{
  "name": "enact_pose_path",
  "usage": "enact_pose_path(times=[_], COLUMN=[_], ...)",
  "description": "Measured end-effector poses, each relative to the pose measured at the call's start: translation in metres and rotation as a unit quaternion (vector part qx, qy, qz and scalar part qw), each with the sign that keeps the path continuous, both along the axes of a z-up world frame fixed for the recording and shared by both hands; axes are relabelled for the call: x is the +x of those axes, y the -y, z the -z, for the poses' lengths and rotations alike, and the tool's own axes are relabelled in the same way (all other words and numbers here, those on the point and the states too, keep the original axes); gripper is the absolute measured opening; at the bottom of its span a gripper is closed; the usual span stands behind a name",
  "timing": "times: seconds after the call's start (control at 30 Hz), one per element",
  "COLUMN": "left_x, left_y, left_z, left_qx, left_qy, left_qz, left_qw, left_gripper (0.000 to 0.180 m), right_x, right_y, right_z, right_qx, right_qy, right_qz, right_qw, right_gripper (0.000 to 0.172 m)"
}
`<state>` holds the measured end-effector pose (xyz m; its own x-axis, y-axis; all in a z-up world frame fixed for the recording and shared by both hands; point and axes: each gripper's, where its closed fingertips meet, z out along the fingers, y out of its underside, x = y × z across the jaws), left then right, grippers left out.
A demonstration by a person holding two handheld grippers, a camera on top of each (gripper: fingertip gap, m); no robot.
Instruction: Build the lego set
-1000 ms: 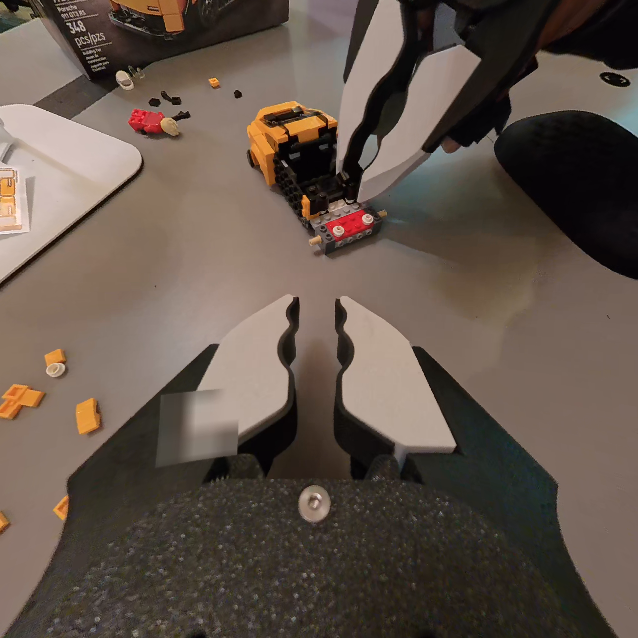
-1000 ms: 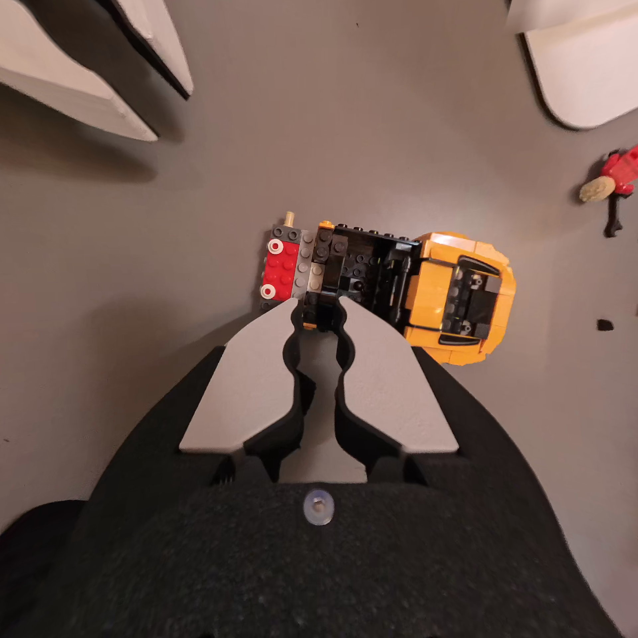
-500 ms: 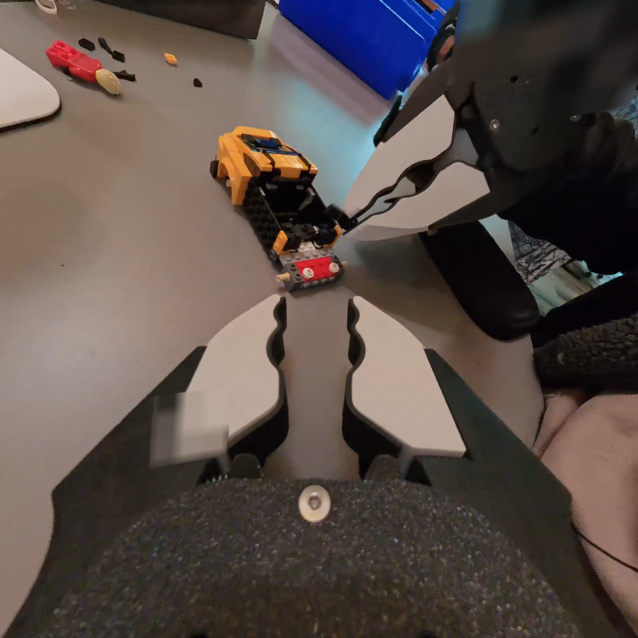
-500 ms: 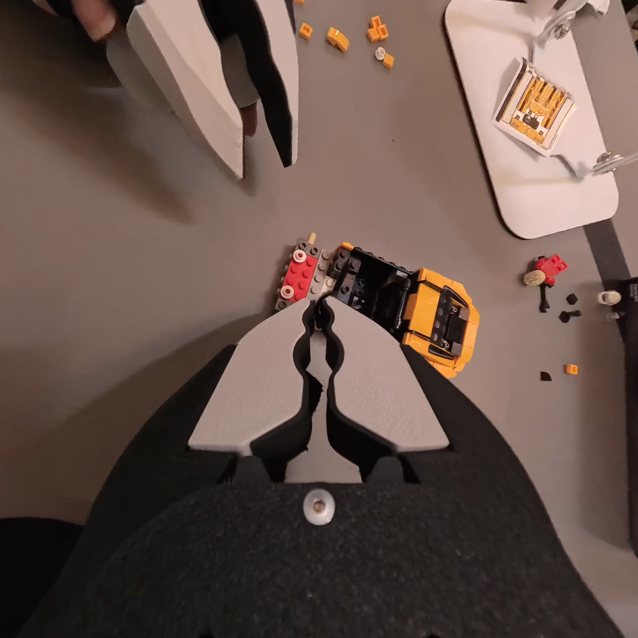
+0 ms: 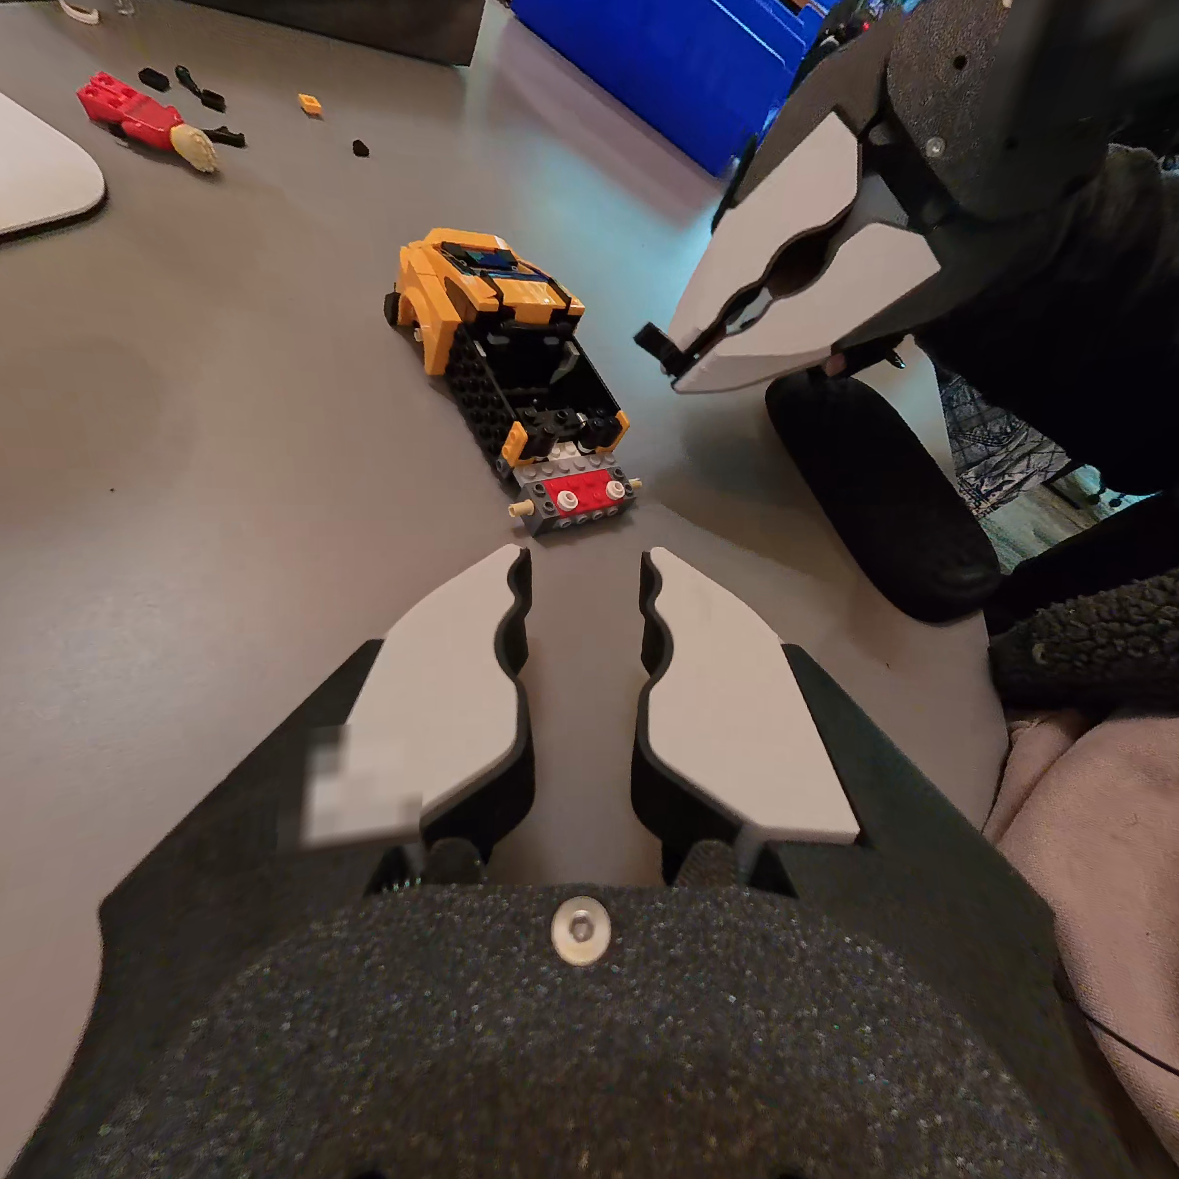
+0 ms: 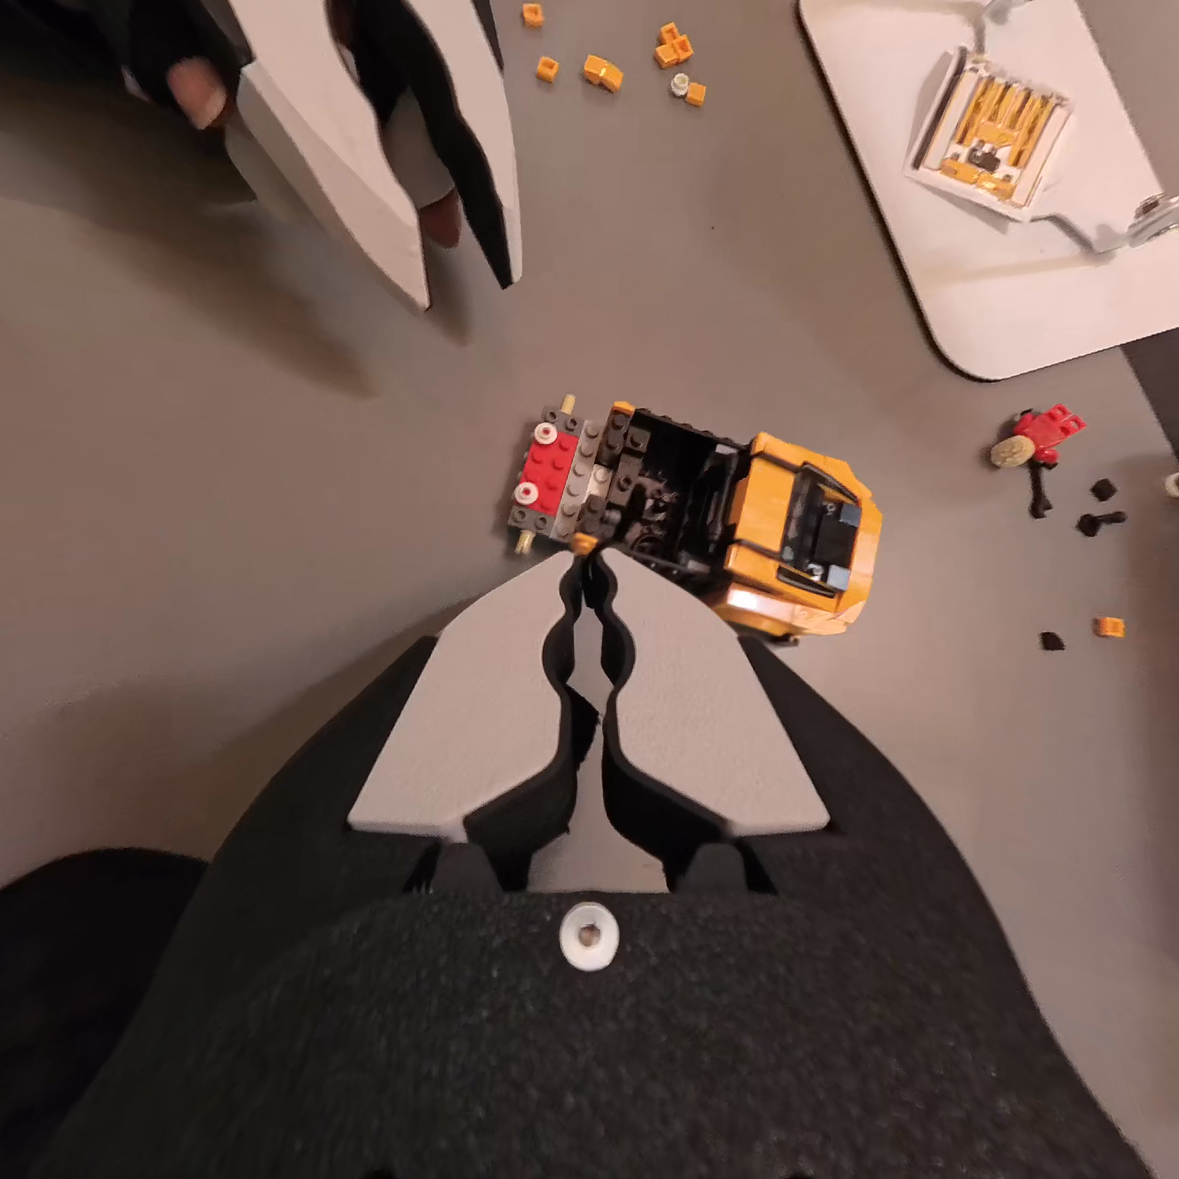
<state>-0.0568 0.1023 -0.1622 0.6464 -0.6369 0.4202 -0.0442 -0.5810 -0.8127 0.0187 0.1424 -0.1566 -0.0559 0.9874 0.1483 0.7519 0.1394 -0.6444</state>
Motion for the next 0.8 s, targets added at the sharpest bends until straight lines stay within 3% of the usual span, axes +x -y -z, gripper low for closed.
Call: enact_pose_path(times=[0.33,0.43,0.53,0.8], left_x=[0.0,0.0,0.001,0.0], left_y=[0.0,0.0,0.001,0.001], left_z=[0.001,0.001,0.002,0.002], left_qx=[-0.003,-0.003,-0.003,-0.006], left_qy=[-0.002,-0.002,-0.003,0.0], left_qz=[-0.001,0.001,0.002,0.003], left_qw=[1.0,1.0,1.0,1.0], left_gripper=[0.031,0.031,0.031,0.031], right_x=[0.015,0.02,0.021,0.02], right_y=[0.047,0.056,0.054,0.013], right_z=[0.033,0.038,0.03,0.008], right_qx=[-0.04,-0.051,-0.066,-0.039], right_qy=[0.08,0.104,0.095,0.057], right_qz=[-0.1,-0.129,-0.131,-0.076], right_qw=[0.991,0.985,0.985,0.995], right_gripper=[0.003,0.017,0.024,0.021])
